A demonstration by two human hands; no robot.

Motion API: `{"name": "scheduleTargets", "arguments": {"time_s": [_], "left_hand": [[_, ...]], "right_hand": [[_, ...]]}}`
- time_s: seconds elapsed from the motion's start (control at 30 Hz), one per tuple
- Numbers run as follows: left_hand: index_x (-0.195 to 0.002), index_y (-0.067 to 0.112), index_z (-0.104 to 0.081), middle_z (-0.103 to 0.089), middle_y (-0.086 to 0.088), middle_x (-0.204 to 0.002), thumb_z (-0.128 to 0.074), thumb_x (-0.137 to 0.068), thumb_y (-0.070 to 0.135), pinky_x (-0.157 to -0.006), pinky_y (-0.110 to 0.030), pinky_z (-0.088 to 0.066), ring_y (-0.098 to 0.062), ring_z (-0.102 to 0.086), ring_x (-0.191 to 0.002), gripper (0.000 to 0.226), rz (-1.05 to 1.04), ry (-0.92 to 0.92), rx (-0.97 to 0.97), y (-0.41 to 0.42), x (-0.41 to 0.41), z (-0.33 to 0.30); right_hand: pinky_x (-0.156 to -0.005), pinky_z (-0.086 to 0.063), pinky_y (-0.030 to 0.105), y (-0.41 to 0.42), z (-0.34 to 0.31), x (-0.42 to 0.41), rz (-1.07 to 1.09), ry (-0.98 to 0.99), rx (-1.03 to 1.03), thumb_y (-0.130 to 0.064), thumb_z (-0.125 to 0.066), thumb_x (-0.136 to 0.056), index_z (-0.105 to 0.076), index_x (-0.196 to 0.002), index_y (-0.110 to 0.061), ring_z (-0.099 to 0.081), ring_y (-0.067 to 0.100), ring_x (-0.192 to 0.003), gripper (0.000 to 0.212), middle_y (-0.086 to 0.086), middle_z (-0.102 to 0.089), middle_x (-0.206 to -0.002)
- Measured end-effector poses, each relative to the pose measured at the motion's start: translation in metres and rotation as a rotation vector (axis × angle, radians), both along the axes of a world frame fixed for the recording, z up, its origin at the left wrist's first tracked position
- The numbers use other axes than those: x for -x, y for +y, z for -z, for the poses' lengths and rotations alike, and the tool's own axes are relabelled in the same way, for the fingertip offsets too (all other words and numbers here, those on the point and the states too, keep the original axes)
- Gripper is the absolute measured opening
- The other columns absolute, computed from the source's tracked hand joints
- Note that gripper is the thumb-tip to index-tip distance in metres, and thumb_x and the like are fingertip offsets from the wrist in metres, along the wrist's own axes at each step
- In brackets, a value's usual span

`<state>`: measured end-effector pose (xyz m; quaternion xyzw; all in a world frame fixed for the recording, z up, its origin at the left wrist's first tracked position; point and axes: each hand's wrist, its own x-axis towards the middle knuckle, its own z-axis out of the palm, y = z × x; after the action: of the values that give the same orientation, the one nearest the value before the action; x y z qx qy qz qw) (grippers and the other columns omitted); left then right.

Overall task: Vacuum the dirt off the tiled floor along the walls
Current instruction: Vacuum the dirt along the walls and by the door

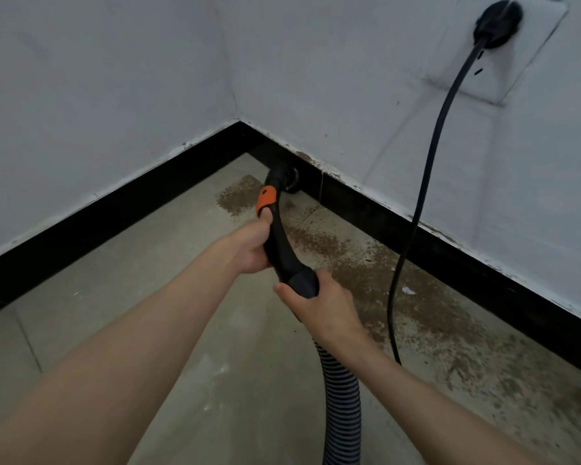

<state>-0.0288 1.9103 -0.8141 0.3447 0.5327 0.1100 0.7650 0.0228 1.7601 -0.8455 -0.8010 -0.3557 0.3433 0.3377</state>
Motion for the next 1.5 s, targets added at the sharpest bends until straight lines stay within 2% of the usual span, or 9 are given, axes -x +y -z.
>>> {"name": "scheduleTargets", "arguments": {"time_s": [0.1, 0.37, 0.5, 0.77, 0.9, 1.1, 1.23, 1.37, 1.5], "left_hand": [[-0.086, 0.005, -0.048, -0.051, -0.009, -0.075, -0.028, -0.101, 0.046, -0.066, -0.032, -0.045, -0.021, -0.051, -0.068, 0.048, -0.017, 0.010, -0.070, 0.019, 0.012, -0.008], [-0.088, 0.007, -0.047, -0.048, -0.007, -0.079, -0.030, -0.100, 0.048, -0.068, -0.031, -0.045, -0.019, -0.047, -0.069, 0.045, -0.146, 0.093, -0.134, 0.081, 0.053, 0.001], [-0.084, 0.010, -0.046, -0.048, -0.007, -0.075, -0.031, -0.101, 0.046, -0.064, -0.030, -0.045, -0.018, -0.047, -0.065, 0.043, -0.143, 0.122, -0.130, 0.100, 0.065, 0.012], [-0.090, 0.007, -0.048, -0.051, -0.007, -0.075, -0.033, -0.099, 0.050, -0.060, -0.030, -0.048, -0.018, -0.050, -0.066, 0.046, -0.094, 0.162, -0.113, 0.112, 0.065, 0.022], [-0.088, 0.007, -0.048, -0.049, -0.006, -0.076, -0.031, -0.100, 0.050, -0.066, -0.029, -0.047, -0.017, -0.047, -0.067, 0.048, -0.045, 0.190, -0.134, 0.110, 0.055, 0.019], [-0.100, 0.003, -0.047, -0.052, -0.009, -0.084, -0.031, -0.101, 0.047, -0.080, -0.034, -0.045, -0.019, -0.051, -0.074, 0.046, -0.011, 0.199, -0.145, 0.093, 0.042, 0.013], [-0.112, 0.004, -0.045, -0.052, -0.009, -0.082, -0.028, -0.101, 0.047, -0.069, -0.033, -0.046, -0.019, -0.052, -0.072, 0.048, 0.026, 0.193, -0.139, 0.078, 0.035, 0.010], [-0.100, 0.003, -0.047, -0.047, -0.007, -0.079, -0.026, -0.101, 0.047, -0.065, -0.030, -0.045, -0.018, -0.048, -0.071, 0.048, 0.041, 0.171, -0.128, 0.063, 0.027, 0.010], [-0.089, 0.004, -0.047, -0.049, -0.008, -0.080, -0.027, -0.101, 0.048, -0.071, -0.032, -0.046, -0.019, -0.049, -0.070, 0.049, 0.033, 0.169, -0.118, 0.054, 0.015, 0.009]], "right_hand": [[-0.070, -0.055, 0.036, 0.022, -0.006, 0.010, -0.023, 0.031, -0.033, -0.064, -0.064, -0.079, -0.053, -0.105, -0.023, -0.062, 0.016, -0.081, 0.050, -0.004, -0.061, -0.089], [-0.071, -0.054, 0.036, 0.090, -0.002, 0.040, -0.123, 0.097, -0.044, -0.063, -0.063, -0.080, -0.053, -0.111, -0.020, -0.061, 0.019, -0.087, 0.054, -0.001, -0.061, -0.095], [-0.079, -0.054, 0.039, 0.109, 0.006, 0.055, -0.113, 0.133, -0.018, -0.063, -0.063, -0.080, -0.053, -0.112, -0.019, -0.061, 0.023, -0.092, 0.056, 0.001, -0.061, -0.099], [-0.082, -0.055, 0.042, 0.115, 0.013, 0.061, -0.074, 0.160, -0.014, -0.062, -0.063, -0.081, -0.053, -0.112, -0.017, -0.061, 0.024, -0.093, 0.056, 0.003, -0.062, -0.101], [-0.083, -0.055, 0.042, 0.109, 0.009, 0.058, -0.044, 0.177, -0.025, -0.060, -0.063, -0.082, -0.054, -0.113, -0.016, -0.062, 0.023, -0.093, 0.054, 0.003, -0.062, -0.101], [-0.081, -0.055, 0.040, 0.094, 0.003, 0.052, -0.014, 0.175, -0.027, -0.060, -0.063, -0.083, -0.053, -0.113, -0.017, -0.062, 0.021, -0.091, 0.054, 0.001, -0.062, -0.100], [-0.079, -0.056, 0.040, 0.078, 0.002, 0.047, 0.009, 0.164, -0.019, -0.061, -0.063, -0.082, -0.053, -0.112, -0.018, -0.062, 0.021, -0.089, 0.054, 0.001, -0.062, -0.098], [-0.070, -0.053, 0.034, 0.065, 0.001, 0.037, -0.005, 0.126, -0.001, -0.062, -0.063, -0.081, -0.053, -0.109, -0.018, -0.061, 0.018, -0.084, 0.053, -0.003, -0.059, -0.092], [-0.073, -0.055, 0.036, 0.059, -0.001, 0.023, -0.015, 0.097, 0.012, -0.063, -0.063, -0.081, -0.053, -0.111, -0.018, -0.060, 0.017, -0.084, 0.055, -0.003, -0.058, -0.093]]}}
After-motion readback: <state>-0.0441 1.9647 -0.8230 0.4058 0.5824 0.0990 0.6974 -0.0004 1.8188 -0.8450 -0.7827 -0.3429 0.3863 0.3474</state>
